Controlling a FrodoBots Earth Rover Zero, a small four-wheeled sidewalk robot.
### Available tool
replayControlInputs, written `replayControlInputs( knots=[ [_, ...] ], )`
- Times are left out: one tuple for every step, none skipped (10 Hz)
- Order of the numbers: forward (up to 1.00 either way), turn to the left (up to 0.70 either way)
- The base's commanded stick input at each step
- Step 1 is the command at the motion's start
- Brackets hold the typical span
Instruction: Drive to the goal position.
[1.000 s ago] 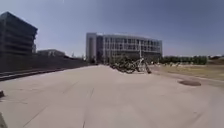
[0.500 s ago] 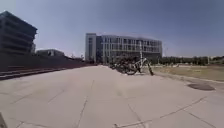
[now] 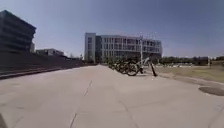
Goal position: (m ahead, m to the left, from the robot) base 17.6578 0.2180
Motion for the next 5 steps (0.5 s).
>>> replayControlInputs(
  knots=[
    [1.0, 0.0],
    [1.0, 0.06],
    [1.0, 0.22],
    [1.0, 0.39],
    [1.0, 0.21]
  ],
)
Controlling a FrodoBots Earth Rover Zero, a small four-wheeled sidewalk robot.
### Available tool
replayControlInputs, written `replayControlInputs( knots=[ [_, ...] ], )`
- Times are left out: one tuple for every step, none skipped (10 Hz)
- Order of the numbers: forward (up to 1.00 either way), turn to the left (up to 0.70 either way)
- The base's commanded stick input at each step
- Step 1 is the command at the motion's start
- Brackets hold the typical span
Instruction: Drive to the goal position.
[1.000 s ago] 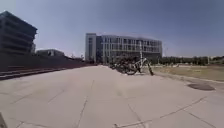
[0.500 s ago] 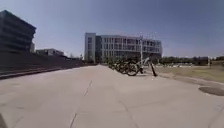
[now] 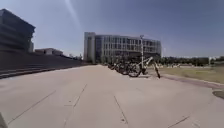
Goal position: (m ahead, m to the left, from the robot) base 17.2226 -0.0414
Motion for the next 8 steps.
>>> replayControlInputs(
  knots=[
    [1.0, 0.01],
    [1.0, 0.0],
    [1.0, 0.0],
    [1.0, 0.0],
    [1.0, 0.0],
    [1.0, 0.0],
    [1.0, 0.0],
    [1.0, 0.0]
  ],
)
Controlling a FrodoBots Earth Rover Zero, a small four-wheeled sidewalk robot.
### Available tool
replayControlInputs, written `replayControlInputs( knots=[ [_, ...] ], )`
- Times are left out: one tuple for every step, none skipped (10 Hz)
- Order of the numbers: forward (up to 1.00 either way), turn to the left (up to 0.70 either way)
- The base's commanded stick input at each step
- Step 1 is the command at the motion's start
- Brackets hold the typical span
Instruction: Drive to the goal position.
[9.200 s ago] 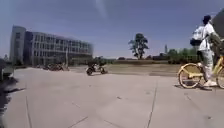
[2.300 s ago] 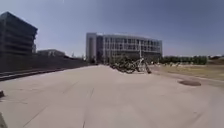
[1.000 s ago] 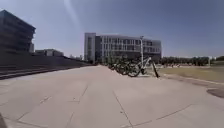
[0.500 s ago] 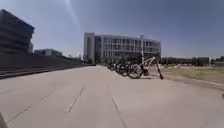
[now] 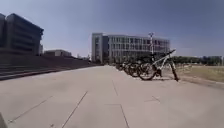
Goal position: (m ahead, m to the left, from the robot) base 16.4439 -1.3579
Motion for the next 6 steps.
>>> replayControlInputs(
  knots=[
    [1.0, 0.0],
    [1.0, 0.0],
    [1.0, 0.0],
    [1.0, 0.0],
    [1.0, 0.0],
    [1.0, 0.04]
  ],
)
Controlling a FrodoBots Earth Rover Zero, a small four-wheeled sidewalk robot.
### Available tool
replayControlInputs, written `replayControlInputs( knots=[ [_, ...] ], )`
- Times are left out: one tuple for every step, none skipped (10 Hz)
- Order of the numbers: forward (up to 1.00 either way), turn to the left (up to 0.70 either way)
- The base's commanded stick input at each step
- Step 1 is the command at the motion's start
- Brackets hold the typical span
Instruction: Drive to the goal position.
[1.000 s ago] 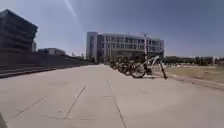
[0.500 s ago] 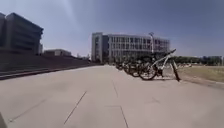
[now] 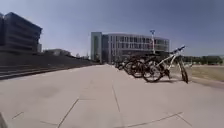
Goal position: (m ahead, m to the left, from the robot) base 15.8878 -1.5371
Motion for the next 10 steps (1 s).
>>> replayControlInputs(
  knots=[
    [1.0, 0.33],
    [1.0, 0.0],
    [1.0, 0.0],
    [1.0, 0.0],
    [1.0, 0.0],
    [1.0, 0.0],
    [1.0, 0.0],
    [1.0, 0.0],
    [1.0, 0.0],
    [1.0, 0.0]
  ],
)
